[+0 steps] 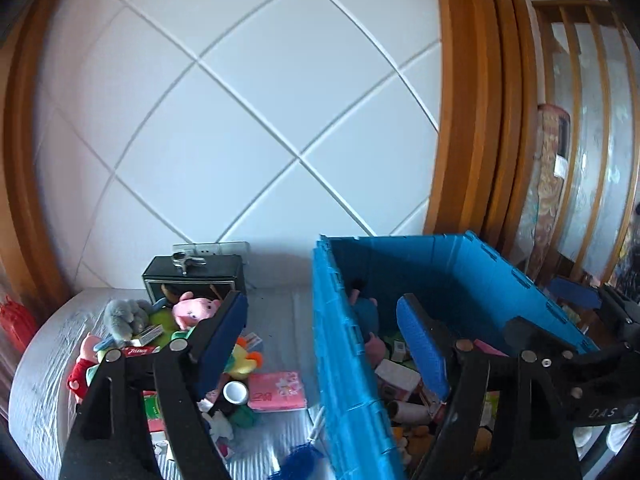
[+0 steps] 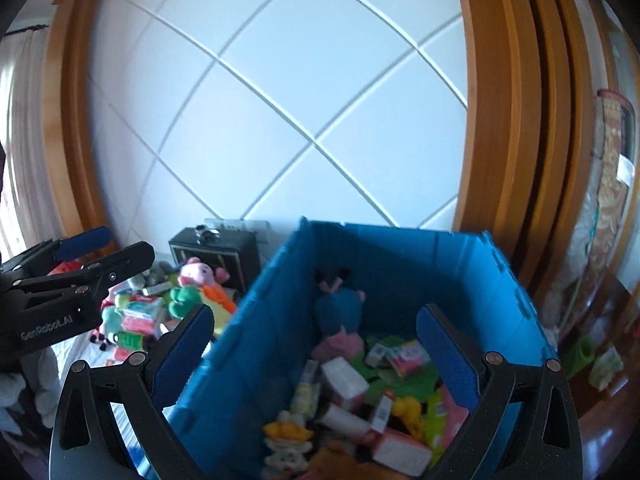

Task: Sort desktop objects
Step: 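Withdraw both tools from the crate back toward the pile, then grasp a white barcode box with the left tool while the right tool grasps a blue-white tablet box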

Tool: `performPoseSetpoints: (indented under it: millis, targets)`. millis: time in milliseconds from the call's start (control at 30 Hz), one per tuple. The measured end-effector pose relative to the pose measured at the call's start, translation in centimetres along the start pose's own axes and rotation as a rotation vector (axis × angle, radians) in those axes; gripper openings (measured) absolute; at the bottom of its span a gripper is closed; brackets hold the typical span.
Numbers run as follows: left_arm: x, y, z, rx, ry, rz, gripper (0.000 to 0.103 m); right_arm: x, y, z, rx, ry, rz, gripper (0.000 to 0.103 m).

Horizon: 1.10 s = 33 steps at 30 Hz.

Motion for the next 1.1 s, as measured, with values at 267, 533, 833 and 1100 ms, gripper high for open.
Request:
performPoseSetpoints:
  millis: [267, 533, 833, 1100]
  targets:
    - [-10.2, 5.0, -0.9, -0.054, -0.089, -0.07, 0.101, -9.2, 0.8, -1.2, 0.096, -0.023, -0.031, 0.103]
    - [-21.4, 11.8, 0.0, -0.144, -0.159, -0.193, 0.101, -18.4, 2.5, 2.6, 0.046, -0.211, -0.03, 0.103]
    - [-30.4, 21.9, 4.7, -0.334, -0.24, -0.247, 0.101, -23.8, 9.2, 13.3, -0.222, -0.205, -0.032, 0.103]
    - [-35.3, 29.0, 9.6, -0.487, -0.241, -0.217, 0.101, -23.0, 17.2, 21.8, -0.474, -0.163, 0.053, 0.103]
Point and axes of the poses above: each gripper's, at about its wrist camera, not at the fingertips, and z roughly the way its jaws point, x to its right, y to its underside, the point moved 5 cm from there along z, roughly the way its jaws point, and after that the axes turned 9 degrees about -x, right-handed, at the moved point
